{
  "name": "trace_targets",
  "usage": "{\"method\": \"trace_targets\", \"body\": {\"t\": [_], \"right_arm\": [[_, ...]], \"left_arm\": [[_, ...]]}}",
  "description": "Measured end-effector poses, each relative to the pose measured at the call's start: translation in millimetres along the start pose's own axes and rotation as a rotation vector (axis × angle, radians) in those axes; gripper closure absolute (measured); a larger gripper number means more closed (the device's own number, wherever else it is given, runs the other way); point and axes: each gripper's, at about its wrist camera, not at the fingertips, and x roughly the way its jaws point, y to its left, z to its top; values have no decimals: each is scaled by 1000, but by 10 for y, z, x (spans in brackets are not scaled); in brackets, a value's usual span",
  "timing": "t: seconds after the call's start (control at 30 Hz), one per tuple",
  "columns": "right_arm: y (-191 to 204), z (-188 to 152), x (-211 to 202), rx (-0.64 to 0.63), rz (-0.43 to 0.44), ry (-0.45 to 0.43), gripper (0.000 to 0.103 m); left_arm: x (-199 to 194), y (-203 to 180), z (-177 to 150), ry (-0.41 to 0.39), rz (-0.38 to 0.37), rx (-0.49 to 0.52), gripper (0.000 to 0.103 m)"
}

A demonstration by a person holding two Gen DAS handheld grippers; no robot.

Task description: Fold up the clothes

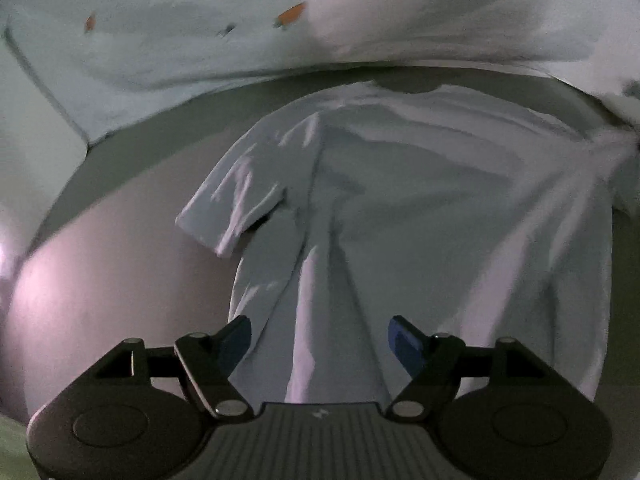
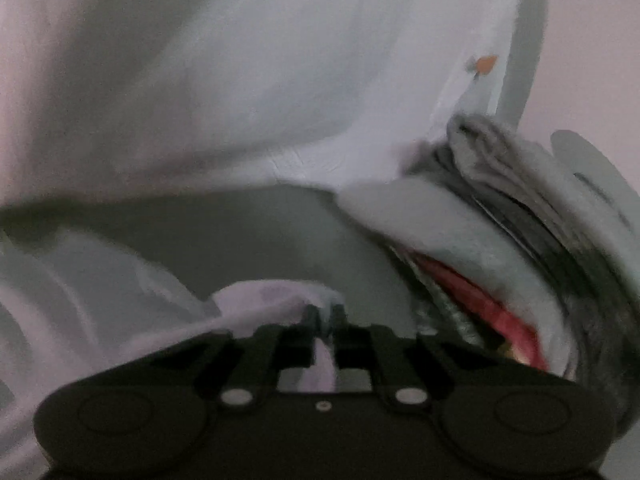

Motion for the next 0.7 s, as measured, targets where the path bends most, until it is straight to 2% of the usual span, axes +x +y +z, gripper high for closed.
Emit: {"method": "trace_targets", "body": {"t": [0.1, 0.13, 0.23, 0.3, 0.37, 0.4, 0.47, 0.57, 0.6, 0.63, 0.67, 0.7], "right_arm": [[79, -191, -44, -20, -55, 11, 69], [138, -298, -141, -11, -54, 3, 52], [422, -737, -613, 16, 25, 5, 49], [651, -999, -910, 41, 83, 59, 46], [978, -1219, -1256, 27, 159, 108, 34], [1150, -1310, -1424, 11, 198, 127, 31], [1511, -1436, -1719, -27, 250, 133, 27], [2032, -1488, -1961, -81, 206, 131, 26], [2193, -1492, -2018, -92, 162, 120, 26], [2322, -1483, -2063, -74, 125, 121, 26], [2451, -1474, -2108, -56, 88, 122, 26], [2580, -1465, -2153, -38, 52, 123, 26]], "left_arm": [[121, 286, -59, -3, 15, -89, 26], [170, 403, -83, -4, 24, -118, 26], [324, 879, -131, 10, 20, -242, 26], [450, 1285, -113, 44, -37, -377, 26], [575, 1624, -65, 55, -112, -467, 26], [642, 1766, -27, 46, -152, -488, 22], [873, 2000, 120, -14, -221, -457, 15], [1302, 2223, 354, -53, -323, -430, 14], [1454, 2282, 430, -61, -356, -425, 16], [1590, 2300, 486, -71, -372, -418, 19], [1664, 2271, 507, -81, -361, -398, 36], [1738, 2243, 527, -92, -350, -379, 68]]}}
